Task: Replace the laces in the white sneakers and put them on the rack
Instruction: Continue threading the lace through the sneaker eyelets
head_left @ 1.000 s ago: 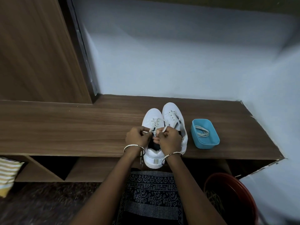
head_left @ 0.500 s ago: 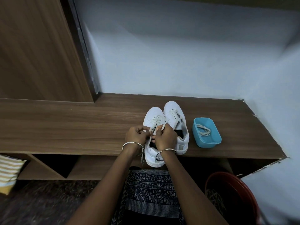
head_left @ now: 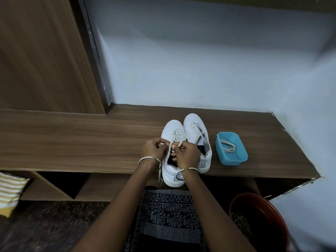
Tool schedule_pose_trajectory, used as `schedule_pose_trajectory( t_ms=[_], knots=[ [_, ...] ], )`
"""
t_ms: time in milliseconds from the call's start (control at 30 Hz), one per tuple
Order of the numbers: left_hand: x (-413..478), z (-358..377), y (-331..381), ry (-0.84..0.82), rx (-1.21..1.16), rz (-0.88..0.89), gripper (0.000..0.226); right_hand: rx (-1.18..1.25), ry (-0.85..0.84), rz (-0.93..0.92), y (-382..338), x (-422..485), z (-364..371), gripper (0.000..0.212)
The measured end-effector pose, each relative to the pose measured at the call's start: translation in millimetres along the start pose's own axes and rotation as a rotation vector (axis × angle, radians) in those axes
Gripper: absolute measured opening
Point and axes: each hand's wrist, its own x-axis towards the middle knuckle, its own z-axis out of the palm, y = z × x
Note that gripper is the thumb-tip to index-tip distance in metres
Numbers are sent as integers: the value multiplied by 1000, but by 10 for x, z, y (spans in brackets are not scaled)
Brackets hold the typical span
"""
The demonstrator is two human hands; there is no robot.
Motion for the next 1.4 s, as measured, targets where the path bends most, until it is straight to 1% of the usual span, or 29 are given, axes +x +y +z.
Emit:
schedule_pose_trajectory(
  t_ms=[33, 67, 167, 200, 233, 333, 400, 467, 567, 633, 767, 833, 900, 933, 1033, 1100, 1167, 1300, 1400],
  knots=[
    [-18, 13, 46, 20, -24, -13, 6, 23, -19, 5, -10, -2, -20, 8],
    [-30, 32, 71, 47, -58, -30, 11, 39, -34, 11, -6, -3, -27, 6],
    [-25, 31, 98, 160, -189, -89, 21, 55, -61, 38, 5, -2, -35, 8],
    [-16, -2, 108, 197, -283, -126, 22, 51, -67, 40, 14, -1, -31, 9],
    [-16, -53, 129, 222, -427, -171, 23, 49, -72, 38, 21, 0, -33, 11],
    [-69, -295, 161, 174, -853, -296, 25, 64, -71, 34, 39, -7, -29, 13],
    [-92, -472, 100, 176, -1033, -350, 26, 63, -68, 25, 53, -5, -26, 14],
    [-67, -631, -7, 224, -1103, -382, 28, 51, -72, 22, 63, -6, -26, 15],
    [-79, -842, -90, 266, -1013, -363, 30, 45, -77, 30, 80, 3, -25, 20],
    [-103, -972, -143, 310, -856, -307, 28, 57, -77, 37, 75, -1, -22, 21],
    [-59, -1221, -430, 403, -373, -207, 25, 35, -65, 38, 78, -6, -22, 16],
    [-36, -1304, -568, 416, -68, -190, 21, 34, -63, 37, 76, -14, -19, 16],
    [-48, -1261, -610, 361, 207, -209, 24, 21, -59, 31, 63, -23, -19, 15],
    [-85, -1195, -567, 332, 324, -179, 23, 12, -59, 24, 56, -27, -17, 16],
    [-188, -897, -361, 263, 645, 6, 21, -14, -49, 7, 58, -36, -17, 16],
    [-212, -675, -231, 207, 686, 119, 25, -51, -44, -24, 57, -47, -24, 14],
    [-212, -455, -101, 147, 677, 187, 26, -85, -37, -52, 44, -60, -33, 14],
    [-169, -178, 102, 83, 582, 254, 24, -106, -26, -80, 77, -70, -2, 14],
    [-116, -97, 137, 88, 583, 296, 16, -169, 31, -144, 54, -108, 5, 9]
  ],
)
